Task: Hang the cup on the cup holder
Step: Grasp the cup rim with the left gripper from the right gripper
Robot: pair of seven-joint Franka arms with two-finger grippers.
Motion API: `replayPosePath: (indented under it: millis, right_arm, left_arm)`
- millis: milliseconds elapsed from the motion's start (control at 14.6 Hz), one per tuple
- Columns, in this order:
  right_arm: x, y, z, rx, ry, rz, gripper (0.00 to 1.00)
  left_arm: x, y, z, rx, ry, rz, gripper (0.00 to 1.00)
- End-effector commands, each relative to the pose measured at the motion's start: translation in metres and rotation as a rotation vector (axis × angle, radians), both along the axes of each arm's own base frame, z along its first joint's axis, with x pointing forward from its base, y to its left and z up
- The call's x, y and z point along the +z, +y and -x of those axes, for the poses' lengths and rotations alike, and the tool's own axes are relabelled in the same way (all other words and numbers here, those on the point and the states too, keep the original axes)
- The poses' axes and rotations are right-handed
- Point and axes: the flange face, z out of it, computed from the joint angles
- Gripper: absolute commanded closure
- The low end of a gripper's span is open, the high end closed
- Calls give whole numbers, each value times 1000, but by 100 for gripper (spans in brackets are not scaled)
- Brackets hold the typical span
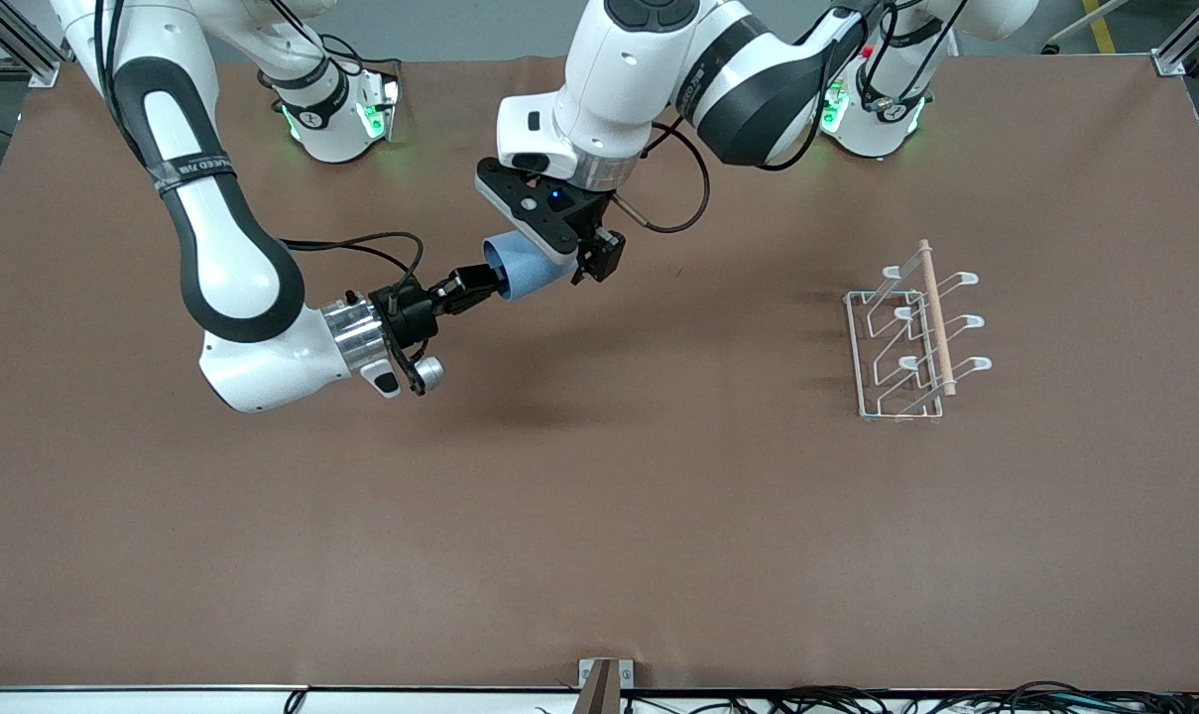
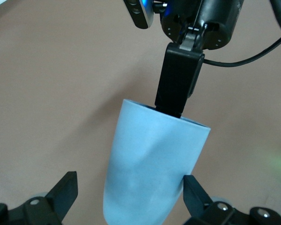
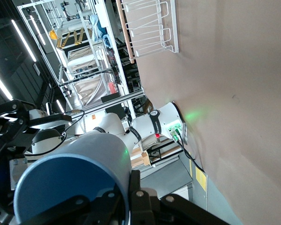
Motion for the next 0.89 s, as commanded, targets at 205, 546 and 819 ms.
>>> replayPosePath:
  millis: [205,546,819]
  right_arm:
    - [6,11,4,20,2,-37,97]
    - [6,11,4,18,1,-36,97]
    - [6,11,4,20,2,-37,97]
  left_arm:
    - [-18,-16,3,-37,11,-5,0]
    - [-14,-21,11,-85,-2,-3,0]
    - [-15,-18,8,-144,-14,-2,0]
